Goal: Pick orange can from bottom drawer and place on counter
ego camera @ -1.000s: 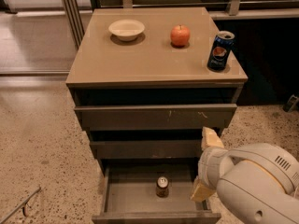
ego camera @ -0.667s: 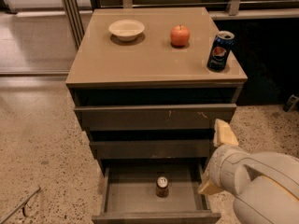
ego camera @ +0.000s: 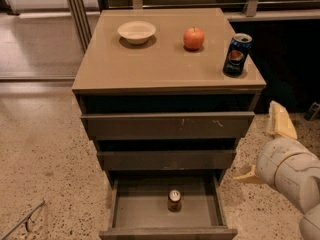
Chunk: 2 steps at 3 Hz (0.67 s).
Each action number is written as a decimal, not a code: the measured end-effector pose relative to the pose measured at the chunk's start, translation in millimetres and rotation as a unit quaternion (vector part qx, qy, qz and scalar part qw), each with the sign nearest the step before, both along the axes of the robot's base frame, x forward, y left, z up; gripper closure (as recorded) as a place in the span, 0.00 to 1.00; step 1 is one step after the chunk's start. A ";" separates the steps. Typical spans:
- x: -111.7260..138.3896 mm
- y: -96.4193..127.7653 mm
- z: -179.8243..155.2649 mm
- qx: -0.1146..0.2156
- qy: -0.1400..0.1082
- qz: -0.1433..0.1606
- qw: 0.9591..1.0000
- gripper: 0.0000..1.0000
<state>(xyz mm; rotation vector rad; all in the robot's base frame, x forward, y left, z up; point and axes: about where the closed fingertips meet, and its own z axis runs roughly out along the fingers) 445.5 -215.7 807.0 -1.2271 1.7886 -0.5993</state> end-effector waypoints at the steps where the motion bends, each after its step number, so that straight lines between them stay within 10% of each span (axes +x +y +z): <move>1: 2.4 -3.7 -12.4 0.011 0.009 -0.002 1.000 0.00; 2: 11.4 -0.8 -23.2 0.043 0.021 -0.009 0.999 0.00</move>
Offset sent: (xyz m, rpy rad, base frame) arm 0.0157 -0.0170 -0.0172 0.1868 0.0950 -0.0337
